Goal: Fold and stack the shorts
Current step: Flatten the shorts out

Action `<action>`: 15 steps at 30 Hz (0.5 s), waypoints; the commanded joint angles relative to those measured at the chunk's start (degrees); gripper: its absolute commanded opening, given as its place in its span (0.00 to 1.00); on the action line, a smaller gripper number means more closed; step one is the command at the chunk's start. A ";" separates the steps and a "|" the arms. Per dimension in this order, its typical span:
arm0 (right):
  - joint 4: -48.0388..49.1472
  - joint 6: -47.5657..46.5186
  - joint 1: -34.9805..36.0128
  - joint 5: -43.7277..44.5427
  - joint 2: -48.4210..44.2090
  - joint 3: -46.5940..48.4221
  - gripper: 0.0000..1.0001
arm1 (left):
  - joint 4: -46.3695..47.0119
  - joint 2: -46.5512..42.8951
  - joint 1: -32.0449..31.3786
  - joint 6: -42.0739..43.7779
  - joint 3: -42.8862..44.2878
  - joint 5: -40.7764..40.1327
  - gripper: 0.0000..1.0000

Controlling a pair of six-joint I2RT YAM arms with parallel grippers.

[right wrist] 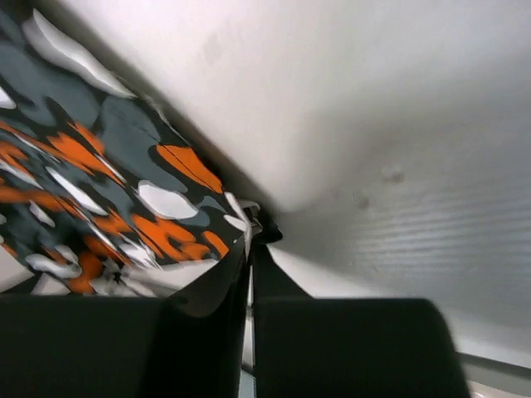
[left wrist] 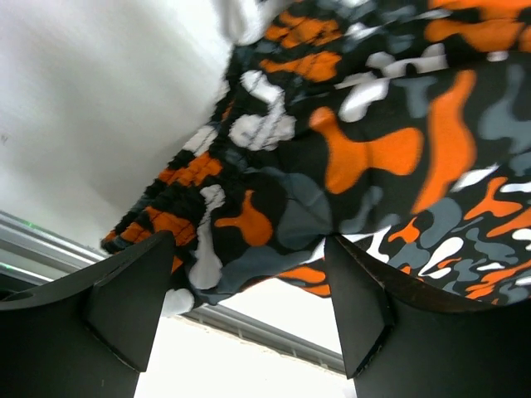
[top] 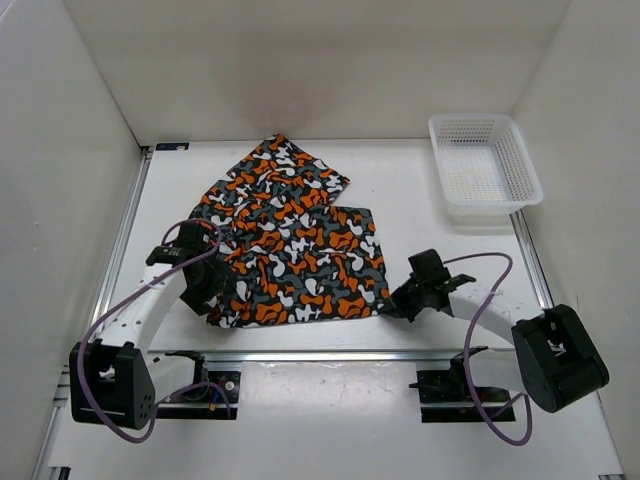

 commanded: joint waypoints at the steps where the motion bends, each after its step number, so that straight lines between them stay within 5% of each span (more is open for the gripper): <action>1: -3.90 -2.49 -3.65 8.44 -0.23 4.99 0.00 | 1.13 -0.26 -0.31 2.53 3.64 -1.25 0.83; 10: -15.87 -12.33 -13.51 16.44 -9.63 6.58 0.00 | -0.89 1.66 -0.31 6.66 6.02 -1.17 0.83; 13: -16.41 -14.61 -14.65 16.45 -10.16 7.10 0.00 | 1.47 5.27 -0.31 6.66 5.49 -0.47 0.91; 15: -16.41 -15.93 -14.66 16.45 -9.55 7.10 0.37 | 2.88 9.03 -0.31 6.05 4.96 0.06 0.92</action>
